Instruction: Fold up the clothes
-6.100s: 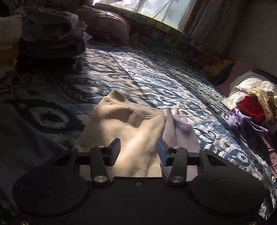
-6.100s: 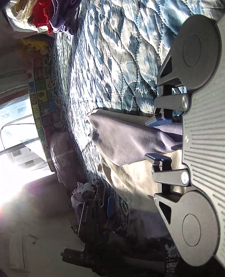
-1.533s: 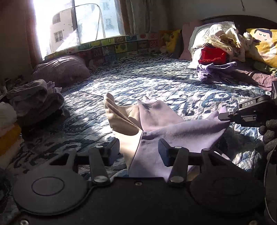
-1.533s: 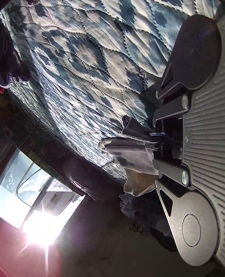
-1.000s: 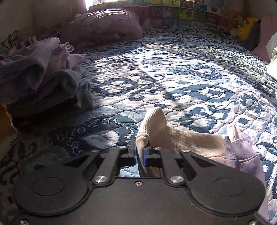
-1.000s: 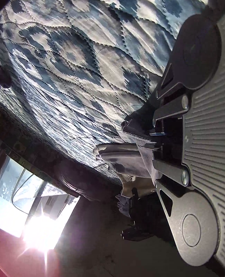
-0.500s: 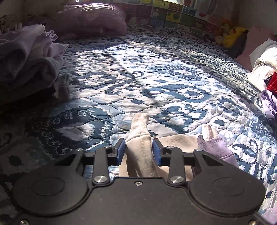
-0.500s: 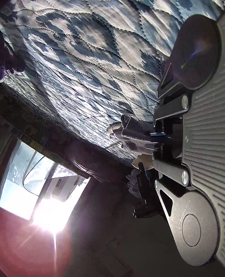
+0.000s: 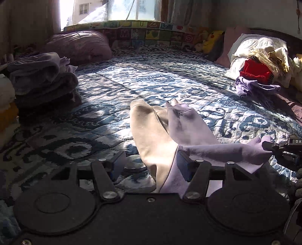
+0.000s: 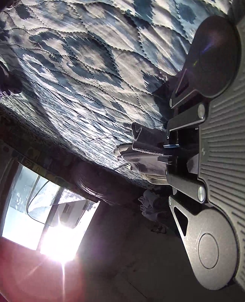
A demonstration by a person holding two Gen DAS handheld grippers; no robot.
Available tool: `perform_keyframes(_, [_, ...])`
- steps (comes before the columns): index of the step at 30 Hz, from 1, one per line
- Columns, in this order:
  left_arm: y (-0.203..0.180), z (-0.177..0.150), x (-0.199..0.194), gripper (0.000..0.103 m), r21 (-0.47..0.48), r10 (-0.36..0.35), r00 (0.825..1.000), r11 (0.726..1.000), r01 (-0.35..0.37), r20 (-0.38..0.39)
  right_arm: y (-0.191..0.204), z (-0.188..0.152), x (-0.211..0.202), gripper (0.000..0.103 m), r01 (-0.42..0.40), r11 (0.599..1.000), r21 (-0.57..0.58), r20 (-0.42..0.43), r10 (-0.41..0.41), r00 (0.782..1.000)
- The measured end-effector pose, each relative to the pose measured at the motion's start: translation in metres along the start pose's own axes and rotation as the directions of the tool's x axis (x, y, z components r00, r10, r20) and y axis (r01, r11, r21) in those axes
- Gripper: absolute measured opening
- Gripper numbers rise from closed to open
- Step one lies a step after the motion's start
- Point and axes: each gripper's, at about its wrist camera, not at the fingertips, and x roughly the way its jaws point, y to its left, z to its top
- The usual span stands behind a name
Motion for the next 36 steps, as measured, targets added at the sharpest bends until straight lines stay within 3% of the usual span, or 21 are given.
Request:
perform_keyframes(3, [-0.029, -0.038, -0.025, 0.061, 0.200, 0.016, 1.000, 0.980, -0.011, -0.023, -0.001, -0.004, 0.003, 0.010, 0.036, 0.999, 0.002, 0.005, -0.036, 0.999])
perform_keyframes(6, [-0.051, -0.070, -0.017, 0.063, 0.386, 0.065, 0.996, 0.922, -0.039, -0.056, -0.002, -0.008, 0.006, 0.010, 0.055, 0.998, 0.012, 0.011, -0.055, 0.998])
perform_keyframes(9, [-0.063, -0.083, 0.004, 0.061, 0.466, 0.113, 0.992, 0.882, -0.072, -0.060, -0.001, -0.013, 0.004, 0.010, 0.043, 0.999, 0.006, 0.022, -0.043, 0.999])
perform_keyframes(10, [-0.065, -0.086, 0.012, 0.060, 0.481, 0.143, 0.988, 0.871, -0.099, -0.054, 0.000, -0.014, 0.003, 0.010, 0.038, 0.999, -0.003, 0.026, -0.038, 0.999])
perform_keyframes(13, [-0.067, -0.092, 0.022, 0.034, 0.473, 0.240, 0.971, 0.858, -0.202, -0.021, 0.003, -0.017, 0.004, 0.010, 0.023, 0.999, -0.031, 0.017, -0.023, 1.000])
perform_keyframes(14, [-0.069, -0.094, 0.023, 0.010, 0.465, 0.276, 0.961, 0.851, -0.243, -0.002, 0.003, -0.017, 0.006, 0.010, 0.018, 0.999, -0.037, 0.006, -0.018, 1.000])
perform_keyframes(15, [-0.072, -0.097, 0.022, 0.004, 0.458, 0.338, 0.940, 0.830, -0.318, 0.039, 0.004, -0.018, 0.009, 0.010, 0.013, 0.999, -0.044, -0.005, -0.013, 1.000])
perform_keyframes(16, [-0.075, -0.098, 0.020, 0.004, 0.443, 0.387, 0.920, 0.815, -0.374, 0.064, 0.005, -0.018, 0.011, 0.010, 0.008, 0.999, -0.050, -0.016, -0.009, 1.000])
perform_keyframes(18, [-0.079, -0.100, 0.016, 0.004, 0.406, 0.423, 0.905, 0.821, -0.401, 0.038, 0.008, -0.019, 0.017, 0.010, 0.012, 0.997, -0.074, -0.032, -0.015, 0.999])
perform_keyframes(22, [-0.090, -0.115, 0.033, 0.004, 0.486, 0.418, 0.908, 0.794, -0.365, -0.003, 0.012, -0.018, 0.020, 0.010, 0.027, 0.994, -0.102, -0.012, -0.029, 1.000])
perform_keyframes(25, [-0.084, -0.107, 0.026, 0.006, 0.474, 0.357, 0.934, 0.827, -0.302, -0.027, 0.010, -0.016, 0.019, 0.010, 0.033, 0.995, -0.098, -0.027, -0.036, 0.999])
perform_keyframes(26, [-0.078, -0.102, 0.019, 0.016, 0.445, 0.322, 0.946, 0.854, -0.271, -0.042, 0.010, -0.016, 0.020, 0.010, 0.033, 0.995, -0.096, -0.033, -0.036, 0.999])
perform_keyframes(27, [-0.070, -0.095, 0.010, 0.032, 0.402, 0.270, 0.961, 0.887, -0.226, -0.056, 0.009, -0.016, 0.020, 0.010, 0.031, 0.995, -0.093, -0.037, -0.035, 0.999])
perform_keyframes(29, [-0.048, -0.081, -0.010, 0.039, 0.288, 0.198, 0.979, 0.942, -0.174, -0.056, 0.008, -0.015, 0.020, 0.010, 0.028, 0.996, -0.090, -0.042, -0.032, 0.999])
perform_keyframes(30, [-0.036, -0.074, -0.020, 0.038, 0.216, 0.173, 0.984, 0.963, -0.159, -0.046, 0.008, -0.014, 0.020, 0.010, 0.019, 0.996, -0.084, -0.042, -0.023, 0.999])
perform_keyframes(32, [-0.013, -0.060, -0.038, 0.037, 0.075, 0.119, 0.993, 0.990, -0.118, -0.009, 0.009, -0.014, 0.020, 0.010, 0.010, 0.996, -0.087, -0.037, -0.013, 0.999])
perform_keyframes(36, [0.007, -0.046, -0.043, 0.036, -0.116, 0.106, 0.994, 0.988, -0.102, 0.031, 0.012, -0.011, 0.019, 0.010, 0.013, 0.994, -0.106, 0.007, -0.013, 1.000])
